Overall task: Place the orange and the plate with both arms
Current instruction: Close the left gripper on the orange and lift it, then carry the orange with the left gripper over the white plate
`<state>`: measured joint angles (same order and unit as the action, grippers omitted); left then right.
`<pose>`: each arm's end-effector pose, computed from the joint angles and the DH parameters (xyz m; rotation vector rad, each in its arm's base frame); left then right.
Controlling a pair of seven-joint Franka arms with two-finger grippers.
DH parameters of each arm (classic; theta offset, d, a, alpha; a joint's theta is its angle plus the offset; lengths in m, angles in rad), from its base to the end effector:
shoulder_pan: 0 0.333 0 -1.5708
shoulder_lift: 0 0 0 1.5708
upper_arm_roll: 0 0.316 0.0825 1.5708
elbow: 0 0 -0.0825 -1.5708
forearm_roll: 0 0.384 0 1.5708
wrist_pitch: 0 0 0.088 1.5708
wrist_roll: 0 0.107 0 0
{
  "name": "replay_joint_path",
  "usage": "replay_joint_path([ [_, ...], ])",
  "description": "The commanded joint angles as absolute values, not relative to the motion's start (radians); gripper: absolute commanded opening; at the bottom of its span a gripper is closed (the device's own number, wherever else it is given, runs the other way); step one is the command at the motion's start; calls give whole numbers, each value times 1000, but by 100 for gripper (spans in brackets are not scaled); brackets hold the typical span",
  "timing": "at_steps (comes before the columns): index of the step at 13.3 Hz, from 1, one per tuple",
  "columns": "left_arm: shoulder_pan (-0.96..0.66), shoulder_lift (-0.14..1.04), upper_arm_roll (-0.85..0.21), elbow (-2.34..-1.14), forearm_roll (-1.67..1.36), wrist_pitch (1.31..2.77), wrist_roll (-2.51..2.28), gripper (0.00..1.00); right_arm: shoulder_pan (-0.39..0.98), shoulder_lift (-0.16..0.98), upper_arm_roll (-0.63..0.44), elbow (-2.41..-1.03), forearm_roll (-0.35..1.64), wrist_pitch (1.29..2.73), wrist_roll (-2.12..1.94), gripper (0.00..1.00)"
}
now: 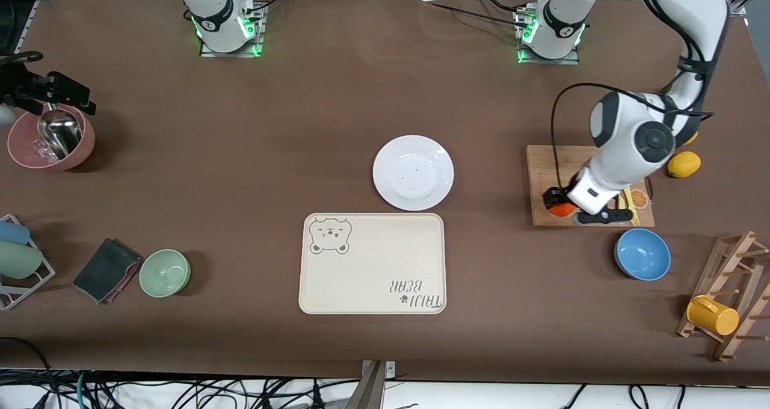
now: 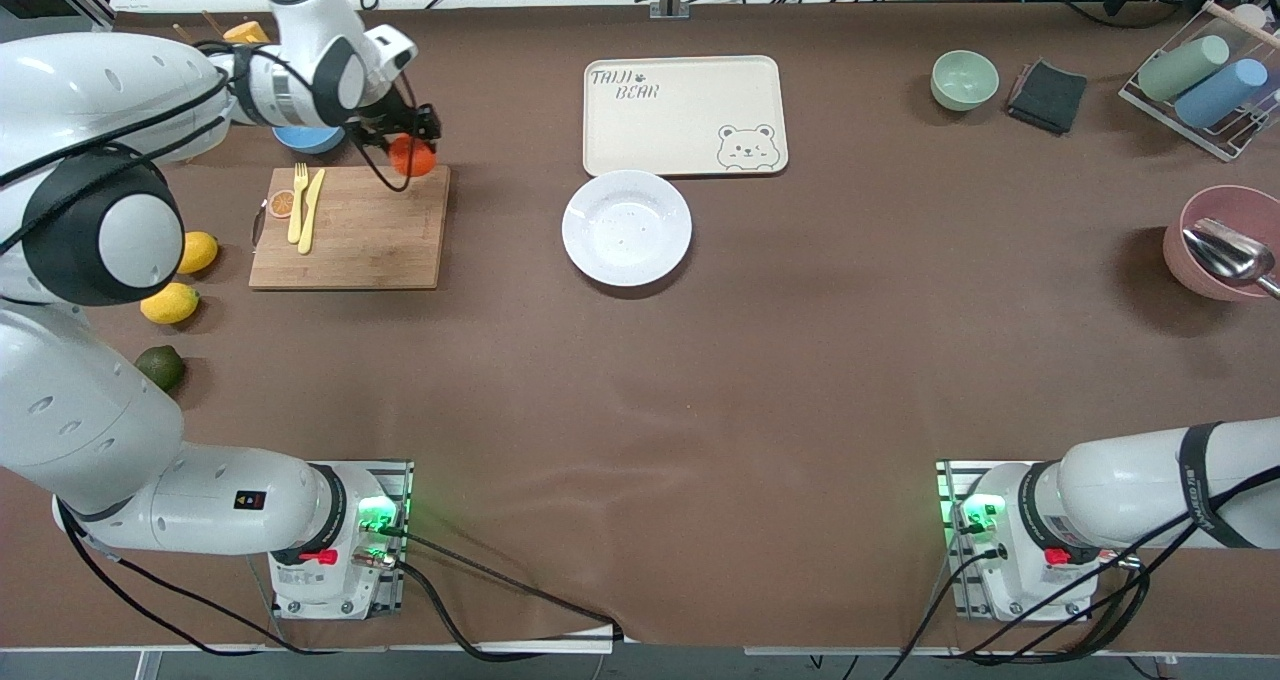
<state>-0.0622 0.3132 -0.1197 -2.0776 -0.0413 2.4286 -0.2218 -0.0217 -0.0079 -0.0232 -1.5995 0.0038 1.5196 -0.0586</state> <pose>0.5807 -0.1054 0.2814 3.0681 0.1184 0.0397 0.5452 -0.0241 0.6111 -3.1318 -0.0216 0.1123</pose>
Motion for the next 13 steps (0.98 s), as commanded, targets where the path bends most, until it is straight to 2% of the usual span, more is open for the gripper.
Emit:
replay_joint_path([
  [1,-98,302,-208,-2066,-95,2408,-316,0,-17,-17,-29,-1605,11,1513,-72,100],
  [4,-188,353,-258,-2028,-139,2424,-438,0,-17,-17,-31,-1605,12,1513,-72,100],
  [13,-411,514,-278,-1884,-140,2431,-833,0,-17,-17,-26,-1605,17,1516,-64,100],
])
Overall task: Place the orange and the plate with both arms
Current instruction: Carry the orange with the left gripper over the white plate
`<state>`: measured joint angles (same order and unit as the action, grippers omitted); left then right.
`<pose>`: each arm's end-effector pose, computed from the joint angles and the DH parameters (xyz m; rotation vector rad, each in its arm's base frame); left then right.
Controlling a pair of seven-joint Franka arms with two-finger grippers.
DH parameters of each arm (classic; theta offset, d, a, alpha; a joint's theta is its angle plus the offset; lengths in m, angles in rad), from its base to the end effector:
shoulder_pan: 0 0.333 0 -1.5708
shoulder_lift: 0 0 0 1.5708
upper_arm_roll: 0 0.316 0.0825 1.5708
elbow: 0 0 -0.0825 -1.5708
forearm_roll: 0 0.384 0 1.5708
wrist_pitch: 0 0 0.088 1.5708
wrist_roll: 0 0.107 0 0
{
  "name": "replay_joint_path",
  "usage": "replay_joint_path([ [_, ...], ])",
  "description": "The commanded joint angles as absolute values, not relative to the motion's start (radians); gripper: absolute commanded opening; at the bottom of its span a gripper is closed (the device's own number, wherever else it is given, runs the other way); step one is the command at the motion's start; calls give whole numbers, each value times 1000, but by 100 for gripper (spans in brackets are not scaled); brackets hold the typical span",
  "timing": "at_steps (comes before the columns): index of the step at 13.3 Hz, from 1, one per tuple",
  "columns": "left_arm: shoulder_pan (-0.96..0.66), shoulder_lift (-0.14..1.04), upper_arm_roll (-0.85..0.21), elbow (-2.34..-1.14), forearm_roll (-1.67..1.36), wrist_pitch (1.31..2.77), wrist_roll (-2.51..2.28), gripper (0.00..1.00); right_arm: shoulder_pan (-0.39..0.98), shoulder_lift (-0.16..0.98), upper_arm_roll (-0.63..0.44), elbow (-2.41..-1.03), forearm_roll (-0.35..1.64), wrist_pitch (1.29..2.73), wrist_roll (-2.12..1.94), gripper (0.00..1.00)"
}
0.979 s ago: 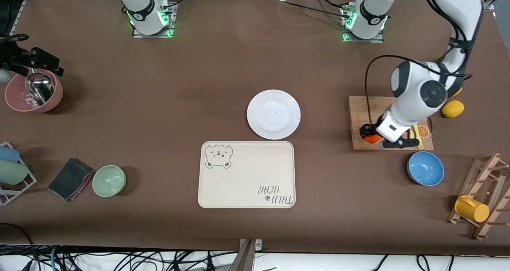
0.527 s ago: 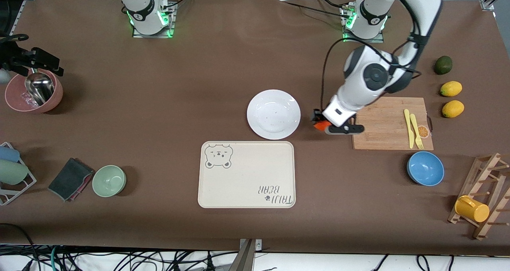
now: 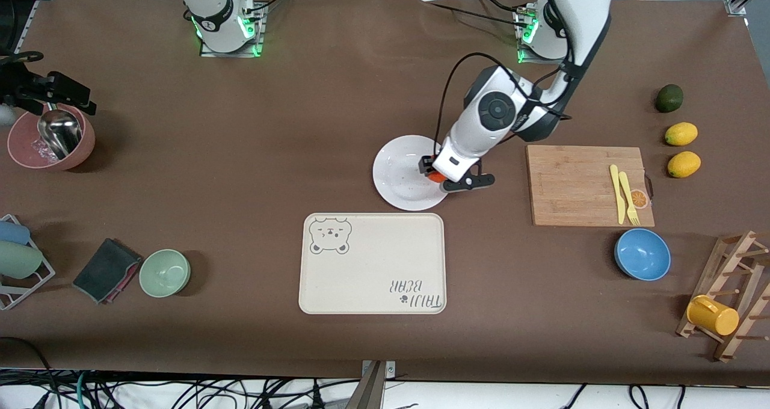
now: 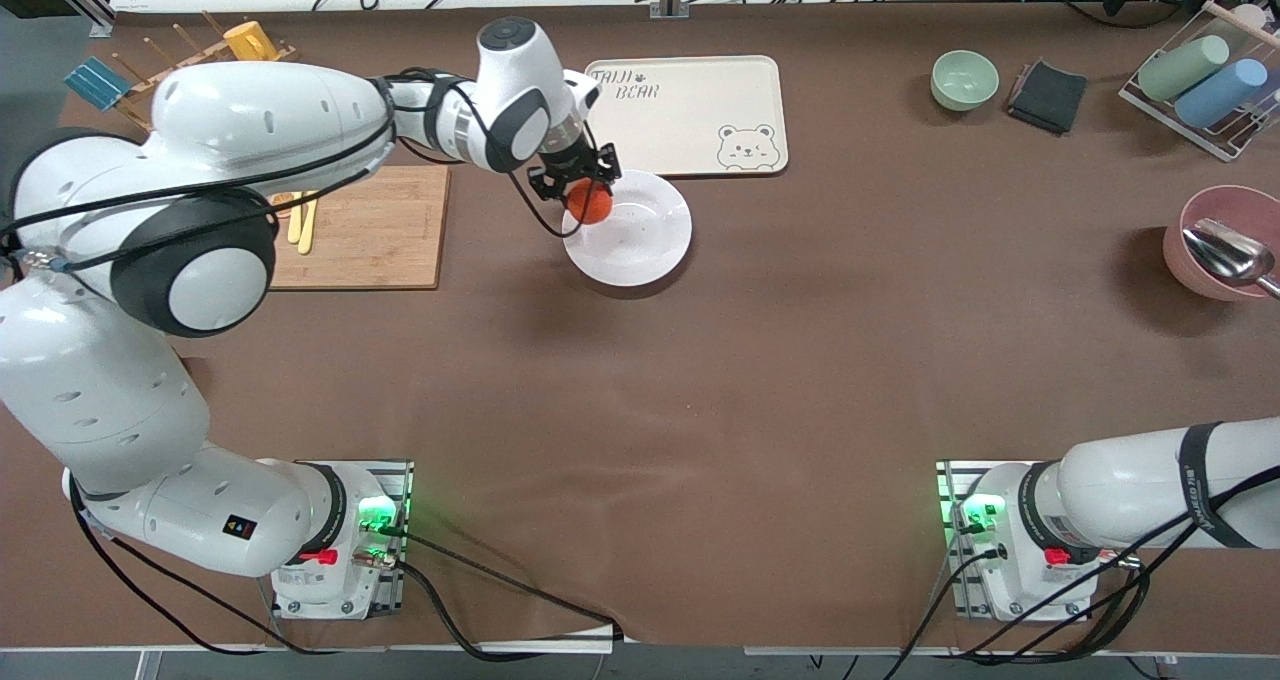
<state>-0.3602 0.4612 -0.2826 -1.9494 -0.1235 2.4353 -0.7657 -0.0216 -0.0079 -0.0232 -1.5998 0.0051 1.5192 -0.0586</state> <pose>0.5042 -0.3683 0.2543 2.9340 0.3631 -0.1550 0.5451 -0.0239 0.6109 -3.1304 -0.0217 0.1133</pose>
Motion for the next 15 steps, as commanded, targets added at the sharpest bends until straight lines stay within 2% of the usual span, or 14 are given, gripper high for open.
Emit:
replay_joint_path([
  [1,-425,526,-278,-1884,-141,2442,-842,0,-15,-17,-26,-1605,15,1522,-64,100],
  [6,-479,594,-272,-1884,-140,2551,-894,0,-15,-17,-26,-1605,15,1519,-64,100],
  [7,-480,600,-265,-1884,-140,2556,-894,4,-15,-17,-26,-1605,15,1519,-64,100],
  [8,-480,604,-261,-1884,-140,2556,-885,17,-15,-17,-26,-1605,15,1519,-63,100],
  [9,-480,606,-250,-1884,-140,2556,-884,48,-15,-17,-26,-1605,15,1520,-63,100],
  [10,-480,606,-241,-1885,-140,2556,-884,67,-15,-17,-26,-1605,15,1520,-63,100],
  [11,-479,603,-238,-1885,-138,2554,-887,78,-15,-17,-26,-1605,15,1519,-63,100],
  [12,-479,598,-226,-1887,-138,2551,-887,99,-15,-17,-26,-1605,15,1519,-63,100],
  [15,-466,557,-212,-1888,-138,2533,-891,100,-15,-17,-26,-1605,17,1519,-63,100],
])
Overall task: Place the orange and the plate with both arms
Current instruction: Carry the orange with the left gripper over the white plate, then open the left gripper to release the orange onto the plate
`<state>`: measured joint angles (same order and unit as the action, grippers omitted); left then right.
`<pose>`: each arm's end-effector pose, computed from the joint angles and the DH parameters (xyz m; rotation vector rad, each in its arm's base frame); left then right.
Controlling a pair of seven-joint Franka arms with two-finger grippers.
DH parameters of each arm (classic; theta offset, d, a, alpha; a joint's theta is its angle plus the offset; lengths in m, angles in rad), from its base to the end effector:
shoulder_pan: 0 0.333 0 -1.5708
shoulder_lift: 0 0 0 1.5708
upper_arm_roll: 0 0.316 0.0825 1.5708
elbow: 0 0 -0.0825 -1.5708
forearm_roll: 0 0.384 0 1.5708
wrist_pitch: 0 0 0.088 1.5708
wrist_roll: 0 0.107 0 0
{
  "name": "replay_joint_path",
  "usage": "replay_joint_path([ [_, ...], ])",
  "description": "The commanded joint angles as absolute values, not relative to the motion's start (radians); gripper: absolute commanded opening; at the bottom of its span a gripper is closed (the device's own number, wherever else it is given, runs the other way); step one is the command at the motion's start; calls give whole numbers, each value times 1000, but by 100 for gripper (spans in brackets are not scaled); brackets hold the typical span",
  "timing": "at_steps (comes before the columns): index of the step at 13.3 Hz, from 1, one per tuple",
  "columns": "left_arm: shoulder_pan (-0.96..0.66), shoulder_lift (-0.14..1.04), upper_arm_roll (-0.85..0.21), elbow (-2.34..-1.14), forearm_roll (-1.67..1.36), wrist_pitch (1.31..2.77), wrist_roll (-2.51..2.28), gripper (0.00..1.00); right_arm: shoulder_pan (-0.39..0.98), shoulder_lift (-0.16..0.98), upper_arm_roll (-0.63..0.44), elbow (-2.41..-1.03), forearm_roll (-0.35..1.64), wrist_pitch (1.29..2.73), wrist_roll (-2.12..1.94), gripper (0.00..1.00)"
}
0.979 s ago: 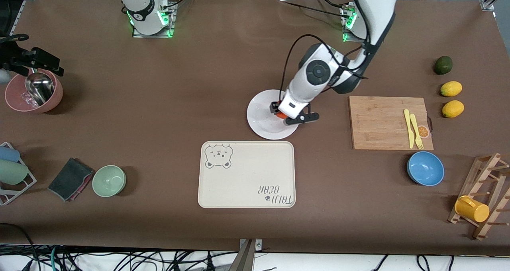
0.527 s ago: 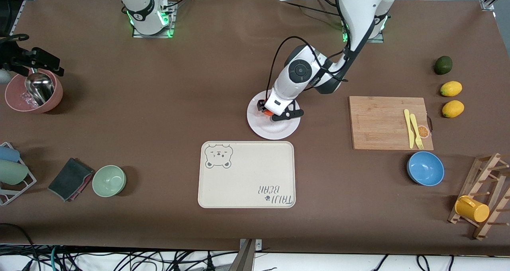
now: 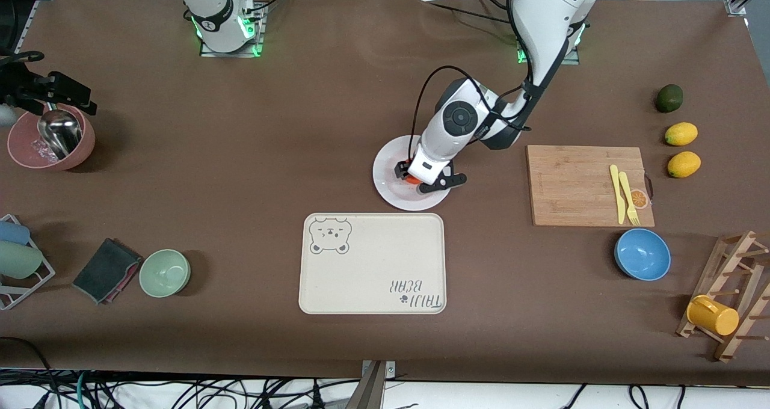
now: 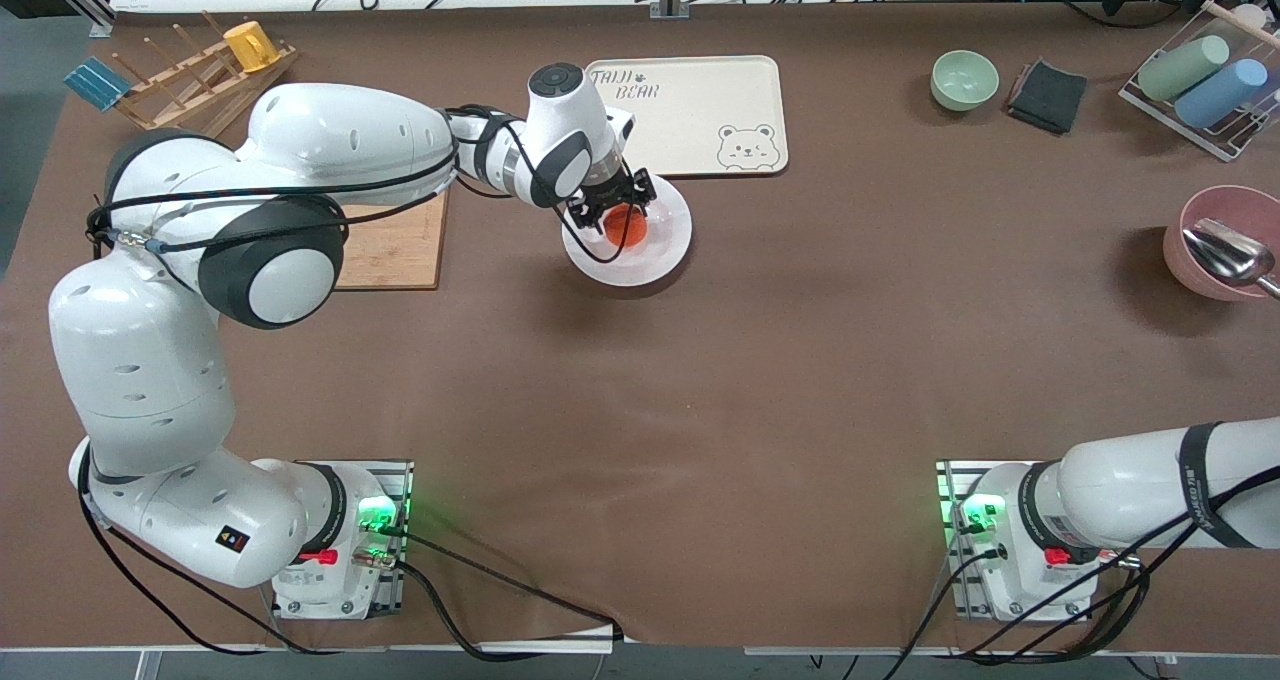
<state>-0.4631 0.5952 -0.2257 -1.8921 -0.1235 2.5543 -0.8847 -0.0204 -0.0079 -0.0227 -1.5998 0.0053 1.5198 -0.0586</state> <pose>0.5010 -0.4004 0.2014 2.9040 0.4971 -0.1263 0.5452 -0.0230 0.6110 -3.1303 -0.0244 0.1123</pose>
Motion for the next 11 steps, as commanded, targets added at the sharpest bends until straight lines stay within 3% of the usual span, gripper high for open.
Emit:
replay_joint_path([
  [1,-439,528,-212,-1888,-137,2498,-887,100,-15,-17,-26,-1605,17,1519,-63,100],
  [6,-260,346,-221,-1893,-126,2309,-858,100,-17,-17,-29,-1605,17,1509,-72,100],
  [11,-43,168,-235,-1879,-94,2006,-511,100,-17,-17,-29,-1605,17,1509,-71,100],
])
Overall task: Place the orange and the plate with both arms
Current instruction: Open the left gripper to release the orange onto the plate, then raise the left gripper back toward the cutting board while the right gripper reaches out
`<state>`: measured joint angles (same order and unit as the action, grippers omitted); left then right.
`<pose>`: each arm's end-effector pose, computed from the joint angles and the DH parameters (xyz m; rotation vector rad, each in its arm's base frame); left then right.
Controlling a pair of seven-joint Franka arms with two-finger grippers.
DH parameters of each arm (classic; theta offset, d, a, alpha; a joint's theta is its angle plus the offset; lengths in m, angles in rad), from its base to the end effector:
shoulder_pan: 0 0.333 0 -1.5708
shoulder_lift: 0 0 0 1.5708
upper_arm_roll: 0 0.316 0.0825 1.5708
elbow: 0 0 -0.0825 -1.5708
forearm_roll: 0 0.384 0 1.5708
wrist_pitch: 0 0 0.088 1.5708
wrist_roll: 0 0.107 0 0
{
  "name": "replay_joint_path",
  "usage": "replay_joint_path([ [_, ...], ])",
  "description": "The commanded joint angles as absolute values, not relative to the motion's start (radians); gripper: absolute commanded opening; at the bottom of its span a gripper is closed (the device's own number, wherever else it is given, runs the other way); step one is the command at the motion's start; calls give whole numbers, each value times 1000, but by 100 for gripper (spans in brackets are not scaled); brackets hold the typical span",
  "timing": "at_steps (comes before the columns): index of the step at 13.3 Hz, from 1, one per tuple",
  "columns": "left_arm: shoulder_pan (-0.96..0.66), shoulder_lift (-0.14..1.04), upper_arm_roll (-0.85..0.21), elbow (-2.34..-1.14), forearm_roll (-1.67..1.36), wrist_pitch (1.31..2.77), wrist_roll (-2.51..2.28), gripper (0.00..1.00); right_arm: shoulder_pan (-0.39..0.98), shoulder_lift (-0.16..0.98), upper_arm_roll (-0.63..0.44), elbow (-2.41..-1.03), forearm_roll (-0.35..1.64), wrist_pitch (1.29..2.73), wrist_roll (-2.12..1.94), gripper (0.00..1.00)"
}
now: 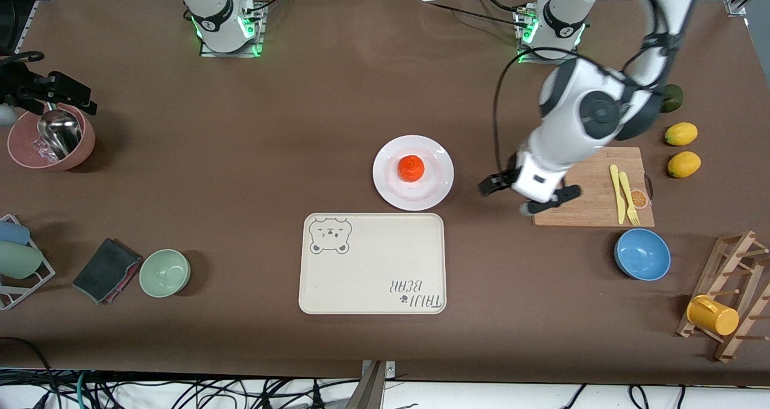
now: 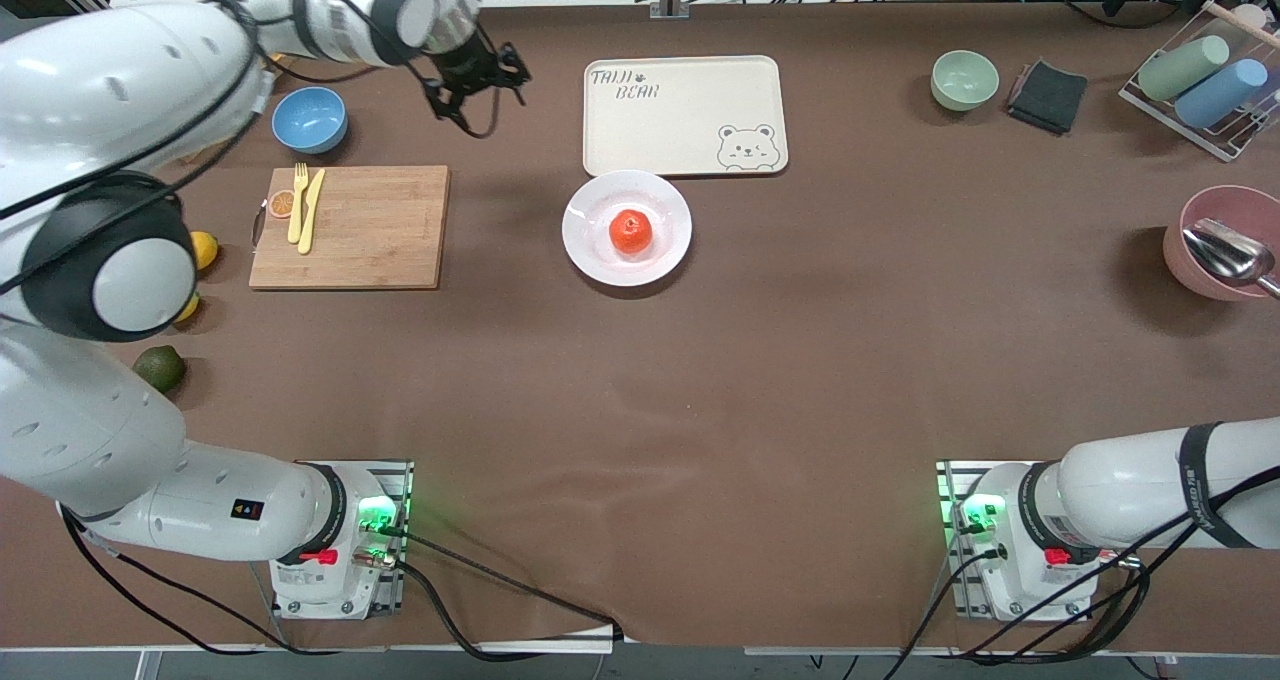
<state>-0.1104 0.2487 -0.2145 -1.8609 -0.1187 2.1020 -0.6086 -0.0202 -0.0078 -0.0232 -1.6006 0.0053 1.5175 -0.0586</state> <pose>0.5849 -0.1957 0.3890 2.9570 0.5235 -0.1090 0.5450 -0.0231 0.6103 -3.1300 -0.0239 0.1173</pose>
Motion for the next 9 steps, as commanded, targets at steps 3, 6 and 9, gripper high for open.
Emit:
replay_joint_path([
  [3,9,135,-233,-1764,23,1780,-408,100,-2,-15,-26,-1605,15,1508,-78,100],
  [6,12,92,-166,-1732,94,1747,-275,100,-6,24,-34,-1605,26,1515,-58,100],
  [9,12,94,-112,-1643,86,1616,-206,100,37,74,-12,-1603,64,1522,-58,100],
])
